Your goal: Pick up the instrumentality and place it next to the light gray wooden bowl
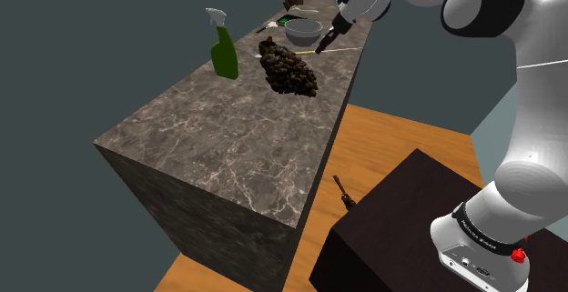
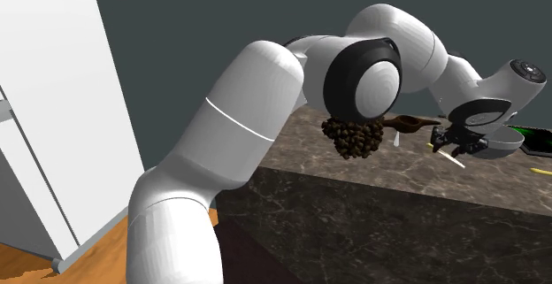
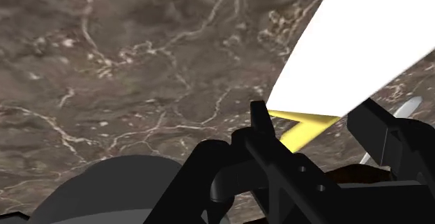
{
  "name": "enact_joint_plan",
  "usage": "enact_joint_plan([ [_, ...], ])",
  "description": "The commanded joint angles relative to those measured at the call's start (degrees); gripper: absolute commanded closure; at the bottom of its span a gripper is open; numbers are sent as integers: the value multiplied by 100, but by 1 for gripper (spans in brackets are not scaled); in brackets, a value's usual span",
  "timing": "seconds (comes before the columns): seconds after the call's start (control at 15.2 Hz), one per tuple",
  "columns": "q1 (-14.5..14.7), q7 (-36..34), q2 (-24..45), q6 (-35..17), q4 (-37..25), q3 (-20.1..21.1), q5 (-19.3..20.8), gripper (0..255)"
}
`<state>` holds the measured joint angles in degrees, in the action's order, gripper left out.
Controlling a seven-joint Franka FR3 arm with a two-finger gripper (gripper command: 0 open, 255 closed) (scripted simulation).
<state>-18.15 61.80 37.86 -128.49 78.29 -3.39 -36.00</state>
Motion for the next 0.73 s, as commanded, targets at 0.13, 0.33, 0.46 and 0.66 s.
enact_joint_plan([
  [0.13, -16, 140, 120, -194, 99, 42, -79, 255],
  [0.33, -23, 195, 177, -271, 128, 61, -111, 255],
  [0.46, -23, 195, 177, -271, 127, 61, -111, 255],
  [0.66, -23, 195, 177, -271, 127, 61, -111, 255],
])
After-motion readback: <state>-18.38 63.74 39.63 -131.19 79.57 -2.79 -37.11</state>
